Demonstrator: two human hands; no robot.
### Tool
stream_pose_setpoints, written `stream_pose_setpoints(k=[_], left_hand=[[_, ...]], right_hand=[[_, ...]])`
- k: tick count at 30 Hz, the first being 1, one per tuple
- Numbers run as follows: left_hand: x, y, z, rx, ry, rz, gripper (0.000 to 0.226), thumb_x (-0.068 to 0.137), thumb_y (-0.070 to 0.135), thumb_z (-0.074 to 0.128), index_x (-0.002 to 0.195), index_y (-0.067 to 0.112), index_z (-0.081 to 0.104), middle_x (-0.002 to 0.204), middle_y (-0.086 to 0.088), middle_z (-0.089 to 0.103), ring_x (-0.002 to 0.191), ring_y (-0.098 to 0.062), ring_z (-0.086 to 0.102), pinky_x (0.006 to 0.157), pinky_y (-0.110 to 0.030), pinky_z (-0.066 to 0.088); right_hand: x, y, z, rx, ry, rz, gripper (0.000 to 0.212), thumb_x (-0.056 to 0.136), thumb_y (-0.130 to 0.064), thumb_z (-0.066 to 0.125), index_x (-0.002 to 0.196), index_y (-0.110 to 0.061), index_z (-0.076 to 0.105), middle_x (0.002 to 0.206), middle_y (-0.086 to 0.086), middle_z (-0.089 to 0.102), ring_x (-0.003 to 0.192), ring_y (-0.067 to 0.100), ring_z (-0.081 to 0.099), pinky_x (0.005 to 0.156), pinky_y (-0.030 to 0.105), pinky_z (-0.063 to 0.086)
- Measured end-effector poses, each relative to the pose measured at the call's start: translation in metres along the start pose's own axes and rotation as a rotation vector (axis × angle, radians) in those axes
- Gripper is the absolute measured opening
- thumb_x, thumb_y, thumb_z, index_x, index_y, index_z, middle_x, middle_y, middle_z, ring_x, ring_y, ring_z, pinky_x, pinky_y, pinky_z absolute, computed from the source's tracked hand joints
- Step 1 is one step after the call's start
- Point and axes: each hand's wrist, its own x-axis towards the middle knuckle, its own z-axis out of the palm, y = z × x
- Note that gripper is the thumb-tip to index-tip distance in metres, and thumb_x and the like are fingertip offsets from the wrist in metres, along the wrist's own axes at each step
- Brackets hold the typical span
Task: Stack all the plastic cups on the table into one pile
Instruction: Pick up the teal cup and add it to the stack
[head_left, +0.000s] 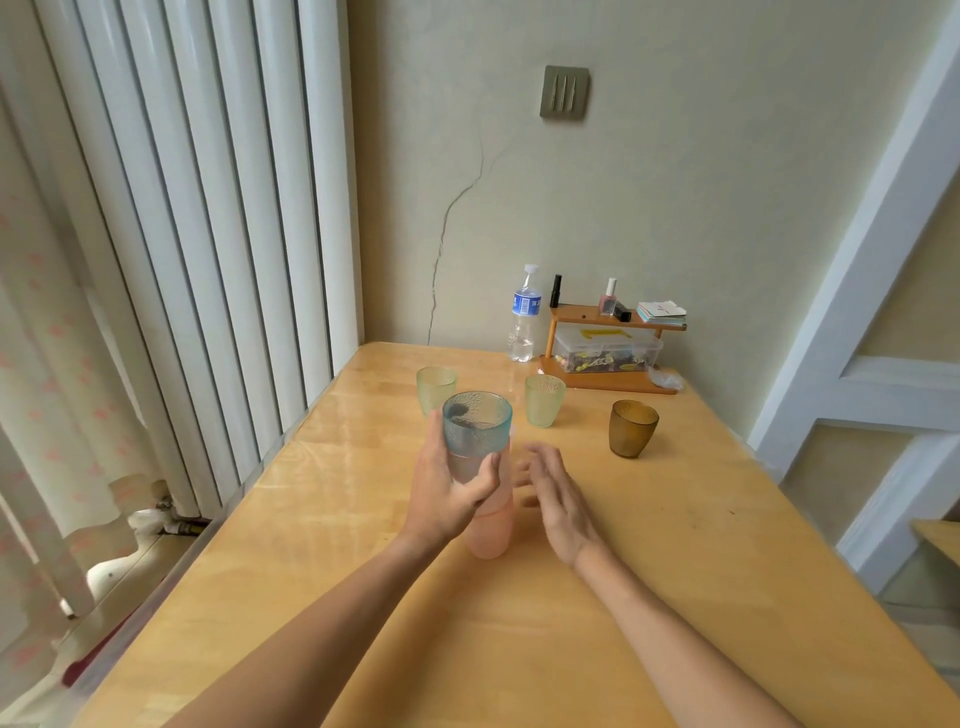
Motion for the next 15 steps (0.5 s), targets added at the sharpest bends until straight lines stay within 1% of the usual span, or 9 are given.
stream_pose_setpoints(k=[1, 3, 5, 6, 7, 9, 10, 13, 15], left_hand=[[0.001, -0.002, 0.000, -0.013, -0.006, -0.007, 0.058, 0.080, 0.041, 0.071, 0.129, 0.013, 0.055, 0.118, 0.001, 0.071, 0.111, -0.012, 0.068, 0.096, -0.018, 0.049], [0.002, -0.004, 0.000, -0.037, -0.020, -0.020, 0.058, 0.082, 0.045, 0.071, 0.128, 0.013, 0.056, 0.117, 0.004, 0.072, 0.111, -0.012, 0.068, 0.096, -0.020, 0.050], [0.002, -0.006, -0.001, -0.050, -0.030, -0.028, 0.058, 0.083, 0.047, 0.071, 0.129, 0.014, 0.056, 0.119, 0.005, 0.071, 0.113, -0.014, 0.068, 0.098, -0.024, 0.051], [0.002, -0.006, -0.002, -0.057, -0.038, -0.032, 0.058, 0.084, 0.047, 0.071, 0.130, 0.015, 0.056, 0.121, 0.003, 0.071, 0.116, -0.015, 0.068, 0.100, -0.027, 0.052], [0.003, -0.007, -0.003, -0.064, -0.047, -0.040, 0.057, 0.084, 0.047, 0.071, 0.130, 0.016, 0.056, 0.123, 0.002, 0.071, 0.118, -0.016, 0.068, 0.102, -0.029, 0.052], [0.004, -0.007, -0.005, -0.070, -0.063, -0.056, 0.058, 0.084, 0.048, 0.071, 0.130, 0.016, 0.056, 0.124, 0.001, 0.072, 0.119, -0.016, 0.068, 0.103, -0.030, 0.052], [0.004, -0.007, -0.006, -0.074, -0.072, -0.064, 0.058, 0.084, 0.048, 0.071, 0.131, 0.016, 0.056, 0.124, 0.001, 0.072, 0.120, -0.016, 0.068, 0.103, -0.030, 0.052], [0.005, -0.004, -0.006, -0.063, -0.101, -0.066, 0.061, 0.085, 0.049, 0.069, 0.134, 0.016, 0.057, 0.126, 0.004, 0.070, 0.123, -0.014, 0.066, 0.105, -0.027, 0.050], [0.005, -0.002, -0.006, -0.060, -0.125, -0.065, 0.062, 0.086, 0.049, 0.069, 0.137, 0.016, 0.057, 0.128, 0.006, 0.069, 0.125, -0.011, 0.065, 0.106, -0.022, 0.048]], right_hand=[[0.009, -0.001, 0.000, -0.018, 0.075, 0.001, 0.060, 0.089, -0.075, 0.032, 0.129, -0.034, 0.050, 0.125, -0.002, 0.066, 0.107, 0.014, 0.068, 0.097, 0.042, 0.054], [0.027, -0.006, 0.002, -0.101, 0.138, 0.006, 0.068, 0.089, -0.071, 0.039, 0.135, -0.023, 0.049, 0.137, 0.005, 0.059, 0.112, 0.014, 0.061, 0.101, 0.035, 0.048], [0.046, -0.011, 0.006, -0.203, 0.122, 0.042, 0.064, 0.092, -0.052, 0.057, 0.142, -0.016, 0.043, 0.145, 0.008, 0.051, 0.121, 0.019, 0.057, 0.101, 0.034, 0.045], [0.056, -0.012, 0.009, -0.231, 0.089, 0.076, 0.067, 0.090, -0.045, 0.063, 0.145, -0.014, 0.039, 0.148, 0.010, 0.048, 0.129, 0.023, 0.053, 0.105, 0.036, 0.044], [0.064, -0.013, 0.012, -0.242, 0.052, 0.111, 0.075, 0.086, -0.044, 0.066, 0.148, -0.013, 0.036, 0.151, 0.011, 0.045, 0.136, 0.026, 0.049, 0.110, 0.039, 0.042], [0.075, -0.015, 0.019, -0.250, 0.006, 0.177, 0.094, 0.072, -0.055, 0.065, 0.150, -0.014, 0.032, 0.155, 0.012, 0.043, 0.143, 0.030, 0.045, 0.113, 0.044, 0.040], [0.081, -0.015, 0.022, -0.245, -0.009, 0.195, 0.098, 0.067, -0.059, 0.062, 0.149, -0.015, 0.033, 0.154, 0.013, 0.045, 0.141, 0.031, 0.047, 0.112, 0.046, 0.042], [0.089, -0.018, 0.028, -0.199, -0.034, 0.231, 0.088, 0.067, -0.056, 0.058, 0.141, -0.011, 0.041, 0.144, 0.017, 0.056, 0.133, 0.035, 0.054, 0.106, 0.046, 0.046], [0.095, -0.013, 0.031, -0.115, -0.026, 0.245, 0.081, 0.065, -0.057, 0.052, 0.129, -0.007, 0.050, 0.133, 0.019, 0.064, 0.125, 0.037, 0.060, 0.103, 0.050, 0.049]])
